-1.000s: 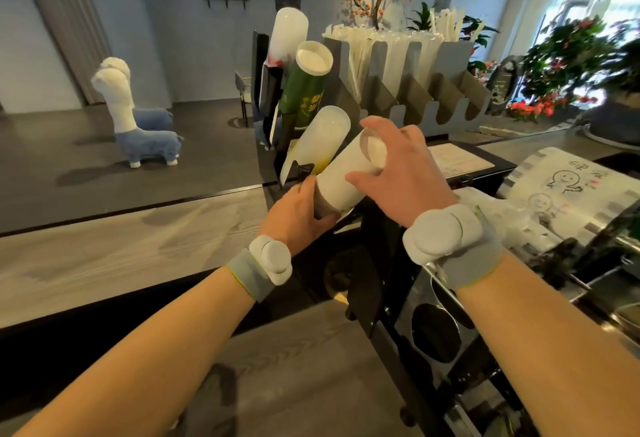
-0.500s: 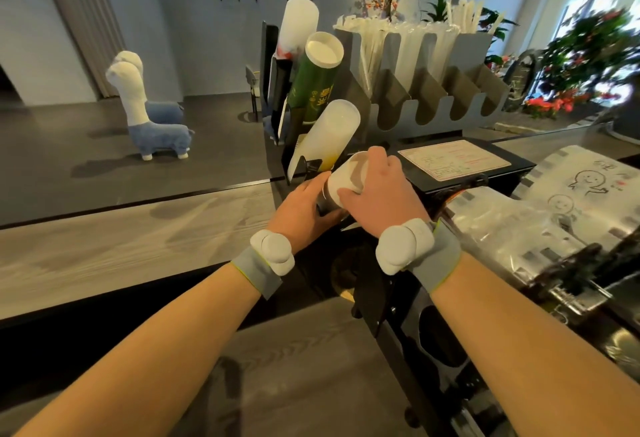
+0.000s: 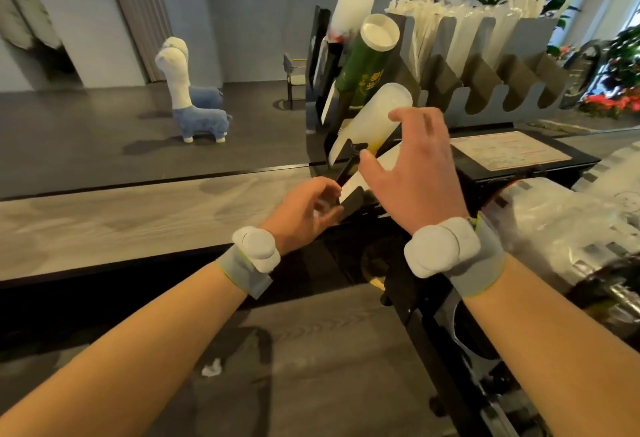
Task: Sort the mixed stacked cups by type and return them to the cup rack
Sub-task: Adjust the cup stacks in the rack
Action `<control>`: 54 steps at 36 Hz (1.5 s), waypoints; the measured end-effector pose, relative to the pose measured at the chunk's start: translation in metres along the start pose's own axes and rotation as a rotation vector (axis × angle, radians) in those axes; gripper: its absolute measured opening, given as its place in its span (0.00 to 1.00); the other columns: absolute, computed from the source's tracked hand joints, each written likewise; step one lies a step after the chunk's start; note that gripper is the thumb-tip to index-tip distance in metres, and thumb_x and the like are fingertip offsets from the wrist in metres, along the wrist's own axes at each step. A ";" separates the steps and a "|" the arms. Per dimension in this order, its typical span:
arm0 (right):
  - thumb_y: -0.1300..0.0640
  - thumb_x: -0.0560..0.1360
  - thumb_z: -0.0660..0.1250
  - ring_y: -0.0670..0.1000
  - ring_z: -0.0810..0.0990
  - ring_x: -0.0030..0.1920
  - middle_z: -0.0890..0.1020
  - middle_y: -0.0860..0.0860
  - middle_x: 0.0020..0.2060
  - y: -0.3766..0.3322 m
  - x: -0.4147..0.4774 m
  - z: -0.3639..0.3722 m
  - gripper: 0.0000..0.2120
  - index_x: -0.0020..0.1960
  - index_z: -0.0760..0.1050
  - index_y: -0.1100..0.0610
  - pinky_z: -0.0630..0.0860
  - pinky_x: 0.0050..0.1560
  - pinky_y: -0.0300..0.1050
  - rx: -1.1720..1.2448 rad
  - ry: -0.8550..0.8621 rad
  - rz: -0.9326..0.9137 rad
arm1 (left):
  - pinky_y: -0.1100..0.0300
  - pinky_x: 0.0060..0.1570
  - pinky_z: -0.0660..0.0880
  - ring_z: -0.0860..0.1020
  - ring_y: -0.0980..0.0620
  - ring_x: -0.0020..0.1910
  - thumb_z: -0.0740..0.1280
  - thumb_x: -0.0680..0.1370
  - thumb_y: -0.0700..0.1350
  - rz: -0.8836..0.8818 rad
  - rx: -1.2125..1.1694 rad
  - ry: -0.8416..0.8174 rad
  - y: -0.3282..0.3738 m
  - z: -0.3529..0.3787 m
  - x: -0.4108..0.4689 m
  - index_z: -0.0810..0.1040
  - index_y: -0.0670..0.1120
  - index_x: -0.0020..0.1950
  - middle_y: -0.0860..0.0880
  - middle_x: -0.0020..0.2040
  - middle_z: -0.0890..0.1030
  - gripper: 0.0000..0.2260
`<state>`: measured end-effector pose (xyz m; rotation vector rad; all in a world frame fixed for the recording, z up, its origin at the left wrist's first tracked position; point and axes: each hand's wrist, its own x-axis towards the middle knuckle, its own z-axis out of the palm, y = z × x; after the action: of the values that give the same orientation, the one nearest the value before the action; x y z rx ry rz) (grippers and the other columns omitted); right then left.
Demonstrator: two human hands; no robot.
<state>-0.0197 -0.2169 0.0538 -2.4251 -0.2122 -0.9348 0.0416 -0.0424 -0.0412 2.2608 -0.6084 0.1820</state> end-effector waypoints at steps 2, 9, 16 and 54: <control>0.49 0.74 0.68 0.51 0.70 0.60 0.69 0.51 0.61 -0.016 -0.011 0.010 0.19 0.62 0.68 0.53 0.70 0.57 0.42 0.052 0.002 -0.045 | 0.61 0.53 0.78 0.78 0.60 0.49 0.69 0.79 0.43 0.009 0.013 -0.033 -0.015 -0.013 -0.022 0.76 0.51 0.56 0.55 0.51 0.79 0.08; 0.56 0.75 0.66 0.49 0.72 0.50 0.71 0.49 0.51 -0.042 -0.061 0.074 0.09 0.53 0.70 0.55 0.74 0.52 0.45 0.199 -0.292 -0.113 | 0.60 0.50 0.78 0.82 0.58 0.44 0.67 0.80 0.48 -0.281 -0.035 -0.178 -0.075 -0.038 -0.105 0.78 0.56 0.48 0.57 0.43 0.83 0.03; 0.53 0.76 0.66 0.49 0.76 0.48 0.73 0.48 0.51 -0.041 -0.130 0.170 0.08 0.54 0.72 0.54 0.75 0.51 0.45 0.231 -0.739 0.063 | 0.66 0.40 0.73 0.79 0.58 0.42 0.66 0.79 0.50 -0.603 0.065 -0.169 -0.159 -0.043 -0.190 0.79 0.52 0.51 0.55 0.44 0.81 0.04; 0.63 0.80 0.60 0.60 0.67 0.71 0.67 0.63 0.71 -0.066 -0.310 0.456 0.24 0.75 0.60 0.64 0.62 0.70 0.50 -0.202 -1.416 0.241 | 0.50 0.59 0.72 0.76 0.35 0.54 0.73 0.75 0.48 -1.109 0.182 0.090 -0.360 -0.015 -0.403 0.72 0.44 0.68 0.36 0.60 0.71 0.24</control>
<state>-0.0088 0.0926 -0.4069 -2.7407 -0.2921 1.0161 -0.1381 0.3288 -0.3912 2.4089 0.7642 -0.2234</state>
